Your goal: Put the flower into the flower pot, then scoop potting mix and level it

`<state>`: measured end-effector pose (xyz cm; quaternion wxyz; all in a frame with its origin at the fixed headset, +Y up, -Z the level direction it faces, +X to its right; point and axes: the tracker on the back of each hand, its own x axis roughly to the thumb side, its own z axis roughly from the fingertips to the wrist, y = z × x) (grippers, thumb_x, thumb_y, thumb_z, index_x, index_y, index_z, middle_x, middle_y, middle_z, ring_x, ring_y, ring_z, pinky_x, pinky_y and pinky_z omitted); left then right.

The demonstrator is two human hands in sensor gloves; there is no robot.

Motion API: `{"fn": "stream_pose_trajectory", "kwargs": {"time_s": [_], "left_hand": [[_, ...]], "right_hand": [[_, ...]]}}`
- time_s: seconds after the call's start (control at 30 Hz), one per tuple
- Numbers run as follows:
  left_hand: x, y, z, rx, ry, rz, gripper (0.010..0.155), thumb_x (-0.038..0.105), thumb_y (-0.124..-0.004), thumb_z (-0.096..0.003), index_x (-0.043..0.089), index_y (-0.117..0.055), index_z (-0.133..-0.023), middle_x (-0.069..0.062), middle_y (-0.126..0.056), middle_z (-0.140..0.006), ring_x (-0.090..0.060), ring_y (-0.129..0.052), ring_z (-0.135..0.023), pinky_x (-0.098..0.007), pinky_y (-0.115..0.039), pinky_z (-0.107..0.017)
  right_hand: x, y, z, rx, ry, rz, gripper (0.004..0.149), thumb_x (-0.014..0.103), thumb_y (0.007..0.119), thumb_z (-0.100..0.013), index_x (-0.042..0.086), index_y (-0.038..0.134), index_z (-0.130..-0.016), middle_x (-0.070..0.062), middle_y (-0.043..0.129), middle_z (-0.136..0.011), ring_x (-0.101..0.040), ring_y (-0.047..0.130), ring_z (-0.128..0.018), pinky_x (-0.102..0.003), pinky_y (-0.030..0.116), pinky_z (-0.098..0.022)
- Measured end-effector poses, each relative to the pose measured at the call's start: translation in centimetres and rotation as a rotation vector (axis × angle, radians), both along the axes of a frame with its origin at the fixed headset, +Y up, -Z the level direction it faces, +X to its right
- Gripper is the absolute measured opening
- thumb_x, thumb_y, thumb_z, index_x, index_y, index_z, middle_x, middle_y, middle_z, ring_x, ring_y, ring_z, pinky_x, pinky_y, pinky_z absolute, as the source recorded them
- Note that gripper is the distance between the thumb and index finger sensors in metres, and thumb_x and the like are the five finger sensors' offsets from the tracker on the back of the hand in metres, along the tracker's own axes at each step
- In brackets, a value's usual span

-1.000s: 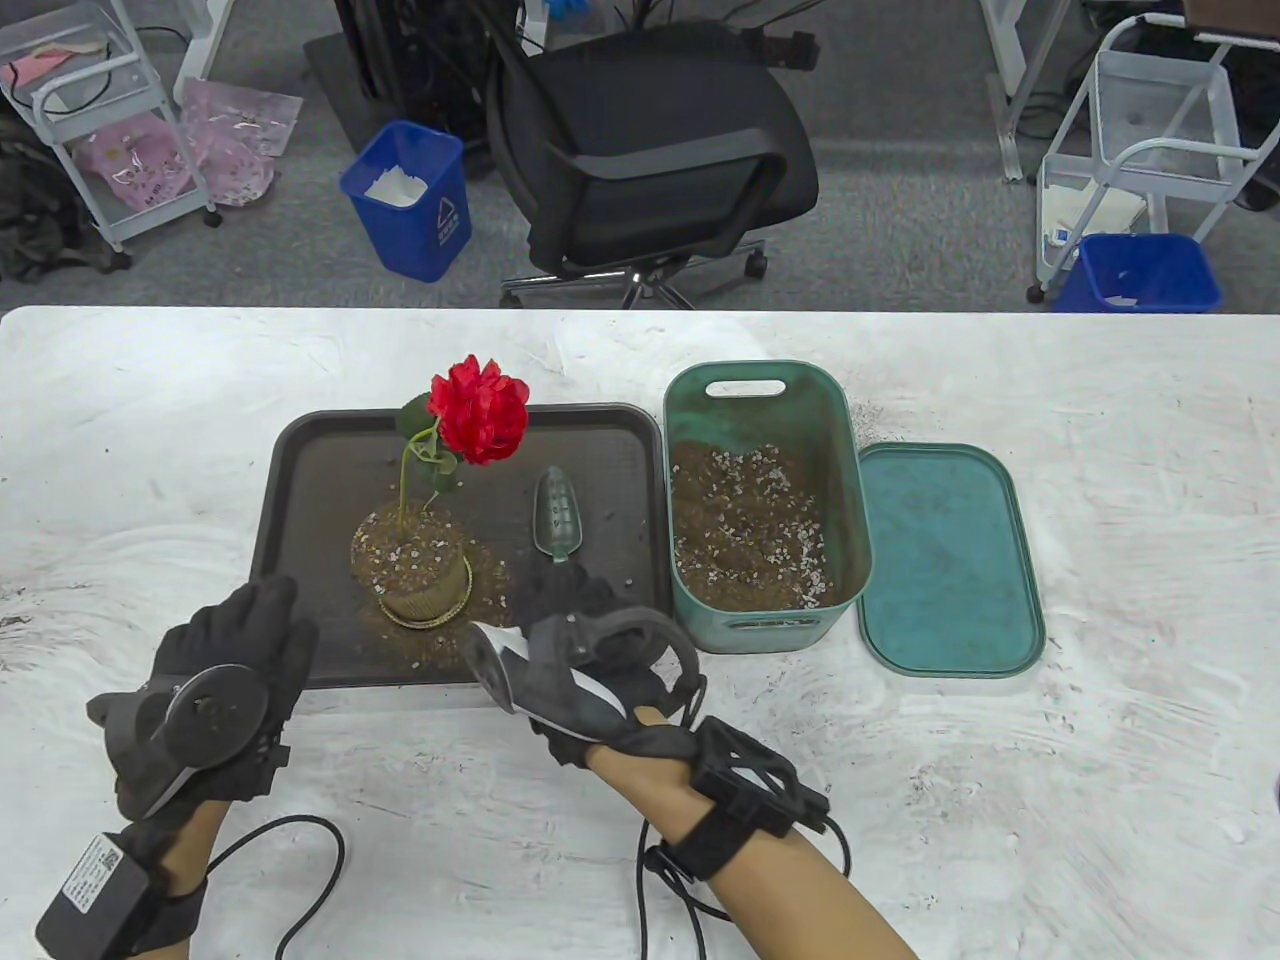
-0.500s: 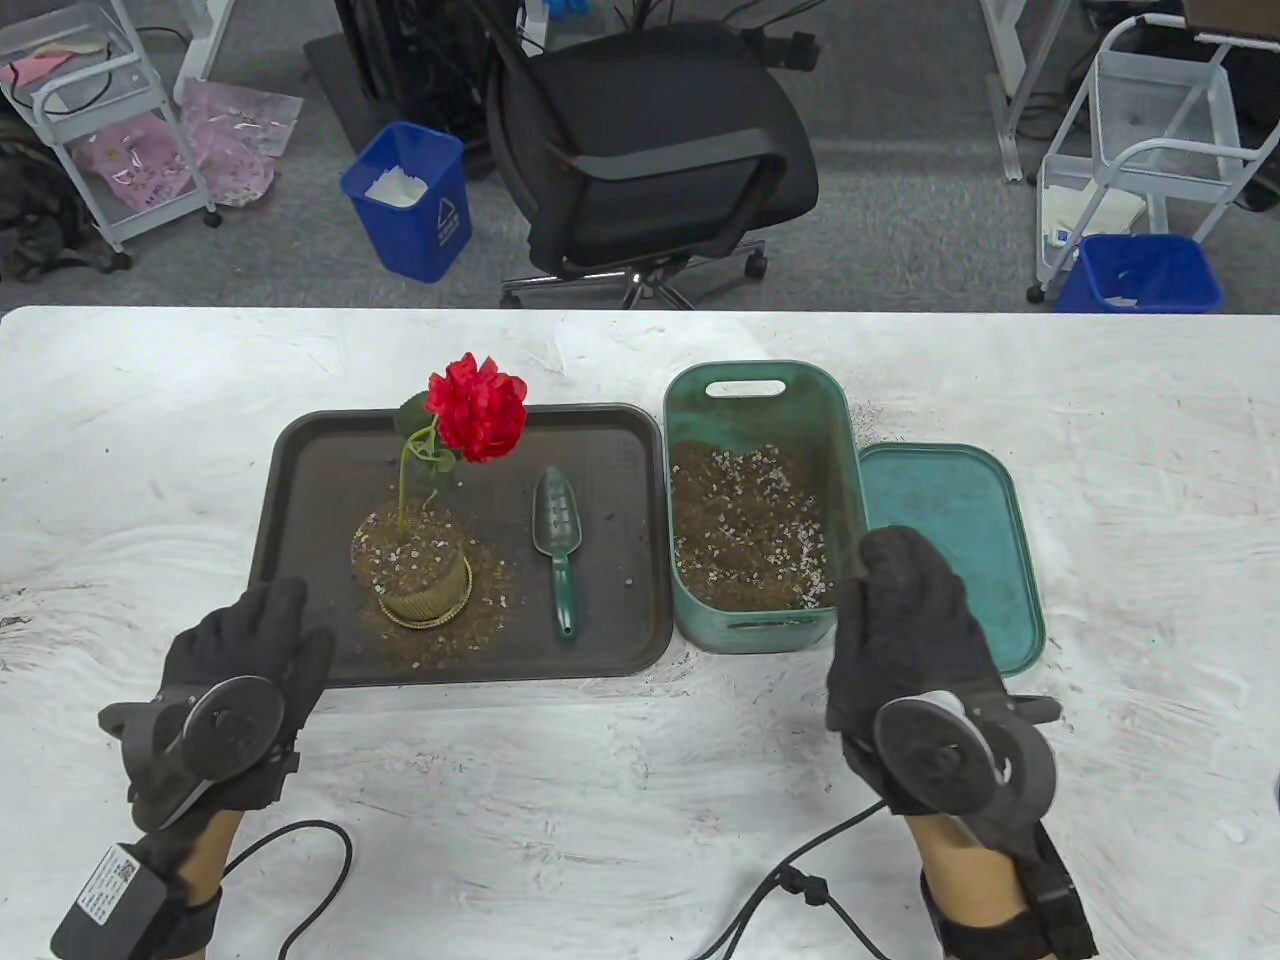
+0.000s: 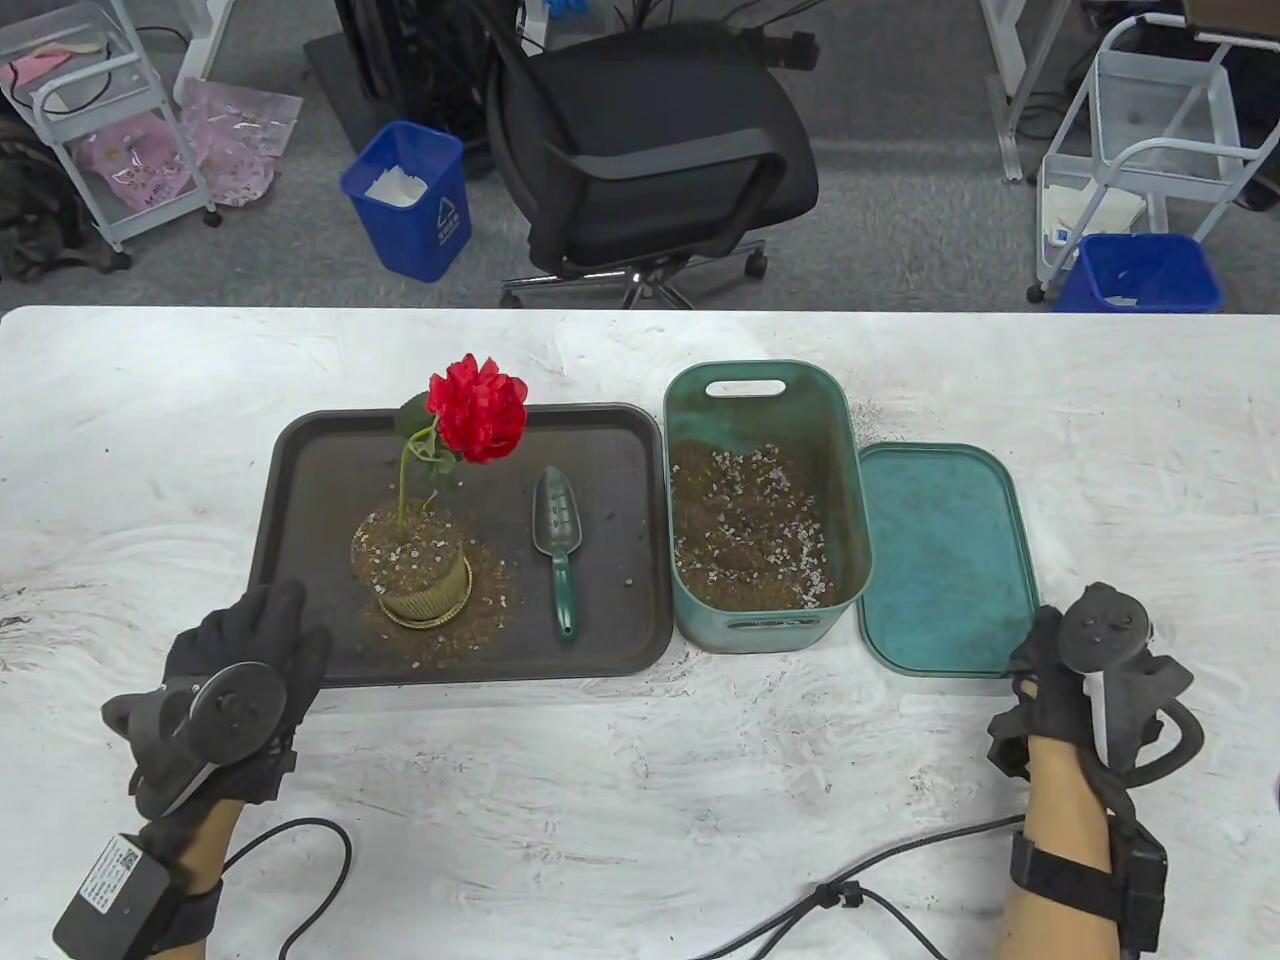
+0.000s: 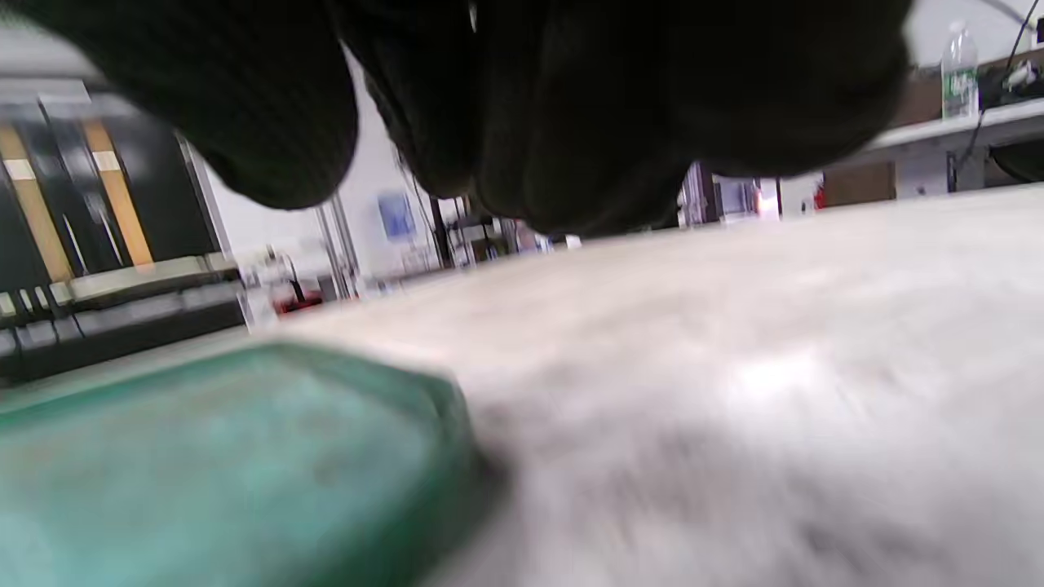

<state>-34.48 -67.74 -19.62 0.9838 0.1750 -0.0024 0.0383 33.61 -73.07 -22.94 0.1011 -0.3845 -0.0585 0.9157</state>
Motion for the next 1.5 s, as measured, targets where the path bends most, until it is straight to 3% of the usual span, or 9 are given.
{"fn": "stream_pose_trajectory", "kwargs": {"time_s": [0.17,0.33,0.5,0.6,0.73,0.87,1.2,1.33,1.5], "left_hand": [[0.2,-0.4,-0.1,-0.018,-0.003,-0.003,0.060,0.057,-0.080,-0.0393,0.025,-0.087,-0.089,-0.005,-0.093,-0.087,-0.032,-0.107,-0.067,-0.050,-0.086,-0.054],[0.2,-0.4,-0.1,-0.020,-0.003,-0.001,0.059,0.056,-0.080,-0.0393,0.024,-0.088,-0.089,-0.005,-0.094,-0.086,-0.032,-0.107,-0.067,-0.050,-0.087,-0.054],[0.0,-0.2,-0.1,-0.014,0.002,0.001,0.059,0.056,-0.080,-0.0393,0.024,-0.088,-0.089,-0.005,-0.093,-0.087,-0.032,-0.107,-0.066,-0.050,-0.087,-0.054],[-0.1,-0.1,-0.1,-0.005,0.003,0.002,0.059,0.056,-0.080,-0.0394,0.024,-0.088,-0.089,-0.005,-0.093,-0.087,-0.032,-0.107,-0.066,-0.049,-0.087,-0.053],[-0.1,-0.2,-0.1,-0.008,-0.003,0.003,0.059,0.056,-0.080,-0.0393,0.025,-0.088,-0.089,-0.005,-0.094,-0.087,-0.032,-0.107,-0.066,-0.049,-0.087,-0.054],[-0.3,0.1,0.0,0.000,0.005,-0.005,0.059,0.056,-0.080,-0.0393,0.025,-0.088,-0.089,-0.005,-0.094,-0.087,-0.032,-0.107,-0.066,-0.049,-0.087,-0.054],[-0.2,0.6,0.3,0.020,-0.006,0.019,0.059,0.056,-0.080,-0.0393,0.025,-0.088,-0.088,-0.005,-0.094,-0.086,-0.032,-0.107,-0.066,-0.049,-0.087,-0.053],[0.0,0.6,0.4,0.020,-0.018,-0.001,0.058,0.056,-0.080,-0.0395,0.025,-0.089,-0.088,-0.005,-0.094,-0.086,-0.032,-0.107,-0.066,-0.049,-0.087,-0.053],[0.1,0.5,0.4,0.016,-0.031,0.003,0.058,0.056,-0.080,-0.0394,0.025,-0.089,-0.088,-0.005,-0.095,-0.085,-0.032,-0.108,-0.065,-0.049,-0.087,-0.053]], "right_hand": [[-0.4,-2.3,-1.3,-0.169,-0.019,-0.002,0.061,0.048,0.084,-0.041,0.015,0.071,-0.090,-0.014,0.086,-0.078,-0.026,0.096,-0.040,-0.039,0.087,-0.020],[-0.7,-2.6,-1.9,-0.186,-0.060,0.043,0.050,0.042,0.084,-0.043,0.013,0.077,-0.083,-0.011,0.093,-0.066,-0.020,0.097,-0.025,-0.033,0.087,-0.008],[-1.0,-0.2,-1.0,0.042,-0.054,0.016,0.052,0.036,0.084,-0.043,0.007,0.071,-0.083,-0.015,0.099,-0.064,-0.019,0.106,-0.016,-0.032,0.090,0.000],[-1.3,1.3,0.0,0.263,-0.001,-0.034,0.062,0.028,0.084,-0.042,0.008,0.059,-0.095,-0.011,0.096,-0.069,-0.024,0.106,-0.029,-0.037,0.092,-0.010],[-2.3,1.6,0.2,0.369,0.046,-0.391,0.089,0.035,0.092,-0.035,0.005,0.042,-0.102,-0.013,0.081,-0.077,-0.027,0.101,-0.039,-0.041,0.091,-0.017],[-5.0,4.1,0.4,0.535,0.176,-0.408,0.061,0.023,0.093,-0.035,0.010,0.070,-0.090,-0.011,0.088,-0.065,-0.024,0.102,-0.029,-0.039,0.093,-0.009],[-16.4,16.5,5.7,0.757,0.516,0.245,0.053,0.022,0.092,-0.036,0.014,0.078,-0.087,-0.010,0.091,-0.061,-0.025,0.099,-0.023,-0.037,0.090,-0.006],[-20.0,16.5,6.4,0.746,0.600,0.395,0.050,0.024,0.092,-0.037,0.016,0.081,-0.085,-0.009,0.092,-0.061,-0.025,0.099,-0.022,-0.036,0.090,-0.006],[-23.8,12.0,6.4,0.727,0.729,0.578,0.046,0.036,0.088,-0.040,0.020,0.084,-0.083,-0.008,0.094,-0.063,-0.026,0.100,-0.026,-0.038,0.091,-0.009]]}}
